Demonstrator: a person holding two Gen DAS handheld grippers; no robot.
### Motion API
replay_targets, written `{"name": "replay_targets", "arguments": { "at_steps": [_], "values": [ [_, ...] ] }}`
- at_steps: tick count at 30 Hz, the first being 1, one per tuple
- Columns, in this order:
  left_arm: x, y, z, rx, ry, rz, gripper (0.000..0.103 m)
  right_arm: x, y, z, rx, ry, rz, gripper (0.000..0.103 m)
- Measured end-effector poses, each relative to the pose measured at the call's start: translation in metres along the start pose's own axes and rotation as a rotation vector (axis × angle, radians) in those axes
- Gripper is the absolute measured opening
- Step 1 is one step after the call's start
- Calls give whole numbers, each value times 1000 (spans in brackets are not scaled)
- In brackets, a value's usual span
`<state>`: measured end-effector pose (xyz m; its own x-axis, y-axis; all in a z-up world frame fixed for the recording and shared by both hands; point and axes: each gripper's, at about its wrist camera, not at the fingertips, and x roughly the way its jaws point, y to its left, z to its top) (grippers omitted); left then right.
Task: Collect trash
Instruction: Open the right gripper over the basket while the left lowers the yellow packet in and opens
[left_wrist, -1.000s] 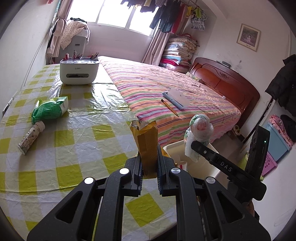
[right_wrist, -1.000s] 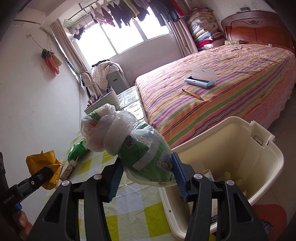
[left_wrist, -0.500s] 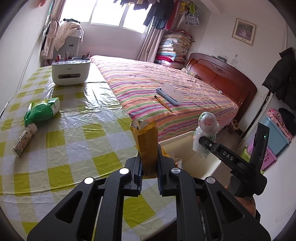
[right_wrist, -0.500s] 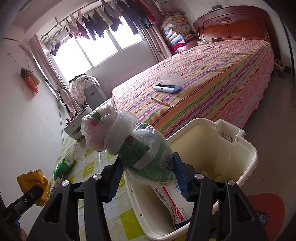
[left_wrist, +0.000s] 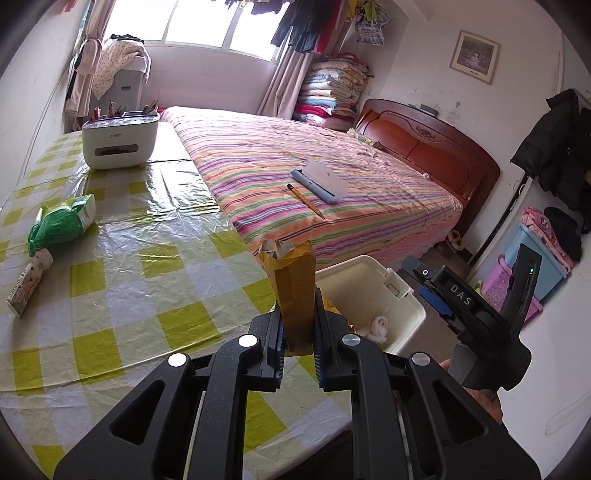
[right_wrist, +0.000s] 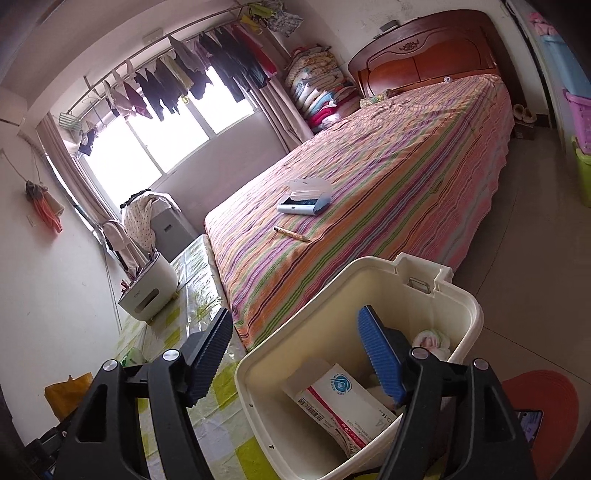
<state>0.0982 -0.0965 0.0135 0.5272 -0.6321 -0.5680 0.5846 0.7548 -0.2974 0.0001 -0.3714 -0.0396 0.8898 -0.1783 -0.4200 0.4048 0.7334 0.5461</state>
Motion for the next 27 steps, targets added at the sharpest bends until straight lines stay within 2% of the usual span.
{"name": "replay_targets", "arguments": {
  "at_steps": [7, 14, 23, 25, 27],
  "values": [
    [30, -26, 8, 23, 48, -72, 12, -26, -17, 7, 102, -148, 17, 73],
    [67, -39, 11, 18, 115, -97, 12, -31, -29, 10, 166, -171, 35, 73],
    [100, -64, 16, 59, 153, -130, 16, -36, -38, 11, 201, -191, 56, 73],
    [106, -65, 18, 45, 156, -146, 32, -37, -39, 10, 209, -196, 62, 73],
    [107, -64, 20, 23, 130, -136, 76, -38, -40, 10, 209, -198, 66, 73]
  ]
}}
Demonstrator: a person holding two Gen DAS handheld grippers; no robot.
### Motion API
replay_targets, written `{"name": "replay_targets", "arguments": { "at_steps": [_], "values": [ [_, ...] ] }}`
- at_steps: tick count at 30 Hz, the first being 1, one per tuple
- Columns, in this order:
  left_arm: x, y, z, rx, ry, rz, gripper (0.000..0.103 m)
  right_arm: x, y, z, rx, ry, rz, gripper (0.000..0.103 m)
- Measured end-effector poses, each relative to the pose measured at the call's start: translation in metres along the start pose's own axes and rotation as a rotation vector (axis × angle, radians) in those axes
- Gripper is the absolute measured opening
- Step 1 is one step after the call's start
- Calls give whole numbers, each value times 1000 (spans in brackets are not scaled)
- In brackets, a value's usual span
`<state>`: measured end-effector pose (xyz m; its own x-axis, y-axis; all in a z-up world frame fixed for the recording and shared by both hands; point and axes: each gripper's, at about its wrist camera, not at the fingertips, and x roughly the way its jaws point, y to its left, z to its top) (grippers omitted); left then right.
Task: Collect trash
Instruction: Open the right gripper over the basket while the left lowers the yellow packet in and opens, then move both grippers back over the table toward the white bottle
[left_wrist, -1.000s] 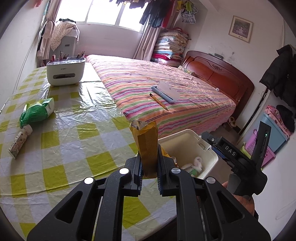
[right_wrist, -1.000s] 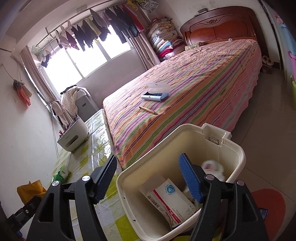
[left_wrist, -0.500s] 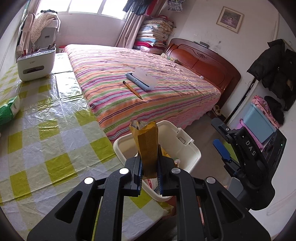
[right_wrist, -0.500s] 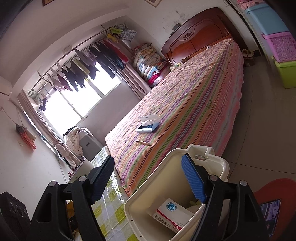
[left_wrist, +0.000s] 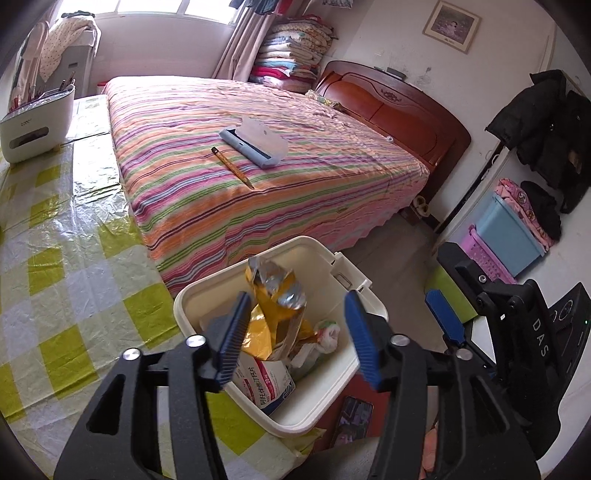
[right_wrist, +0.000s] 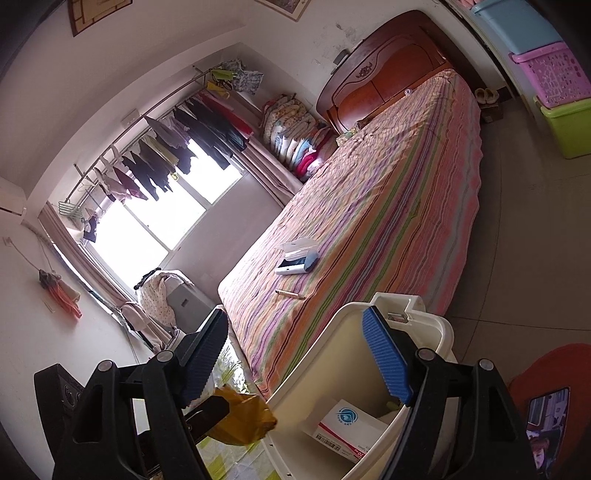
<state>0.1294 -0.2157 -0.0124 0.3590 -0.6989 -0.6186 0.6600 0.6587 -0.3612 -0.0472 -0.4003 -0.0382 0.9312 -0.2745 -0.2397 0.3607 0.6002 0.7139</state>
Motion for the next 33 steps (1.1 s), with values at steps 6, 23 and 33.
{"name": "replay_targets", "arguments": {
  "at_steps": [6, 23, 33],
  "values": [
    [-27, 6, 7, -24, -82, 24, 80, 4, 1, -1, -7, 18, 5, 73],
    [-132, 119, 4, -94, -159, 457, 85, 19, 13, -13, -36, 109, 27, 73],
    [-174, 226, -2, -91, -65, 631, 85, 27, 36, -32, -95, 159, 48, 73]
  ]
}}
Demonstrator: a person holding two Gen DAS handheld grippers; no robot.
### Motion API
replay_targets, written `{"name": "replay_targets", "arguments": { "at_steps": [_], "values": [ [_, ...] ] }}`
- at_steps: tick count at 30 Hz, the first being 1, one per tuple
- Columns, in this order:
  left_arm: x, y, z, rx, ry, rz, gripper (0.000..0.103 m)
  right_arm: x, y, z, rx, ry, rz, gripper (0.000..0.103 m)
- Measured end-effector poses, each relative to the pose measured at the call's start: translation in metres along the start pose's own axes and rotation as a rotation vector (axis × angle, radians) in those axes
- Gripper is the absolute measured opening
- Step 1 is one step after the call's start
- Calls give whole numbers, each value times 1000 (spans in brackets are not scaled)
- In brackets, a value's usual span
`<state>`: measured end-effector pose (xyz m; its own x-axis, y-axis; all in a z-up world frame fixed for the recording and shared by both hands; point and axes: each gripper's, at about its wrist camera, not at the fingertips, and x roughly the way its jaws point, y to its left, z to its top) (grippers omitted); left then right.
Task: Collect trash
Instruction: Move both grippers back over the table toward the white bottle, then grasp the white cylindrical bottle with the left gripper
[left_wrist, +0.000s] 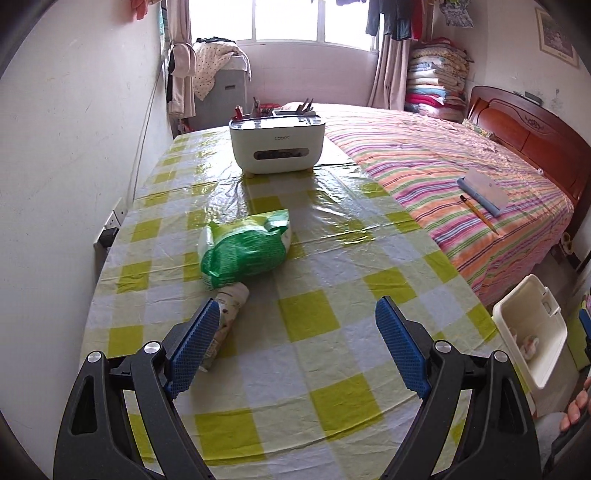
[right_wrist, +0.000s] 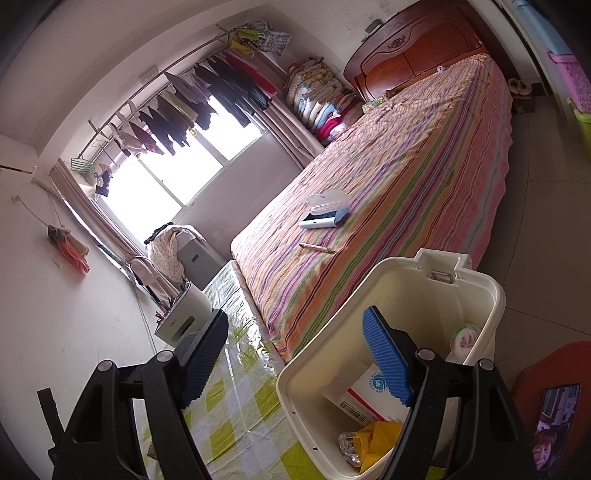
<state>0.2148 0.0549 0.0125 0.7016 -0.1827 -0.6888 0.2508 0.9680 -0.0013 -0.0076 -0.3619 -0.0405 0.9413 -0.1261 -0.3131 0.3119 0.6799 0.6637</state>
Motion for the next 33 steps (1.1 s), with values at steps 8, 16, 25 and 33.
{"name": "replay_targets", "arguments": {
  "at_steps": [8, 16, 25, 33],
  "values": [
    [34, 66, -10, -104, 73, 5, 84, 11, 29, -22, -79, 67, 32, 73],
    [63, 72, -13, -97, 106, 35, 84, 22, 40, -36, -137, 100, 19, 73],
    [102, 67, -7, -59, 187, 70, 63, 40, 34, -37, -104, 152, 23, 73],
    [123, 62, -12, -54, 240, 71, 39, 56, 39, -49, -109, 226, 52, 73]
  ]
}}
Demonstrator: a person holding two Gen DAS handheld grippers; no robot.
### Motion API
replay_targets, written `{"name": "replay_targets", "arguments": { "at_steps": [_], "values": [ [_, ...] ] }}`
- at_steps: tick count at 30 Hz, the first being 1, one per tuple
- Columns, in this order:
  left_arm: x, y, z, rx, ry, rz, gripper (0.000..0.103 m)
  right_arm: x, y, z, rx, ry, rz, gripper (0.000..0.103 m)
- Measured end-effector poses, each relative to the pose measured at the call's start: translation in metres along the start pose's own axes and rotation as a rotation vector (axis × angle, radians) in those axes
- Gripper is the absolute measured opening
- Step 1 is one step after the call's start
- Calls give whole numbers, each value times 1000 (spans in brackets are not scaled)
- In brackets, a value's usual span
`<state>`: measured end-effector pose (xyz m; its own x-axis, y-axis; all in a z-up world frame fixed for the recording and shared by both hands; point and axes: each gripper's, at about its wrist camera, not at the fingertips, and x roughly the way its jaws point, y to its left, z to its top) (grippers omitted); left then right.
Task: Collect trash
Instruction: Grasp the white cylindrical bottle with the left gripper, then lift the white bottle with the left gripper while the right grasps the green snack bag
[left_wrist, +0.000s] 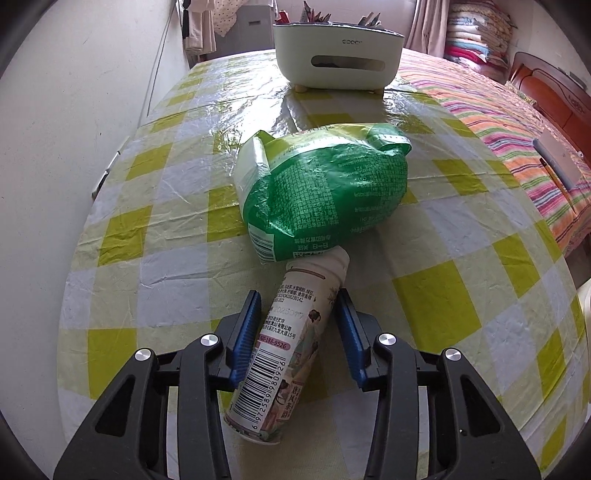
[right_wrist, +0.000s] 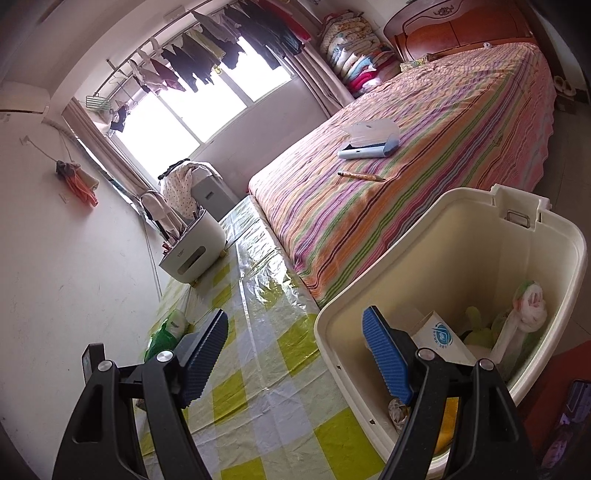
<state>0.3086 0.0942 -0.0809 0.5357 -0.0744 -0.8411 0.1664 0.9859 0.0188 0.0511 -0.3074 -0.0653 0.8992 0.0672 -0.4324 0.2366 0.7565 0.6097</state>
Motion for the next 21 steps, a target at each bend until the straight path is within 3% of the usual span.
{"name": "replay_targets", "arguments": {
  "at_steps": [5, 21],
  "values": [
    [-2, 4, 0, -49, -2, -34, 30, 7, 9, -6, -27, 29, 23, 73],
    [-19, 17, -9, -169, -55, -51, 28, 33, 42, -16, -149, 100, 56, 73]
  ]
}}
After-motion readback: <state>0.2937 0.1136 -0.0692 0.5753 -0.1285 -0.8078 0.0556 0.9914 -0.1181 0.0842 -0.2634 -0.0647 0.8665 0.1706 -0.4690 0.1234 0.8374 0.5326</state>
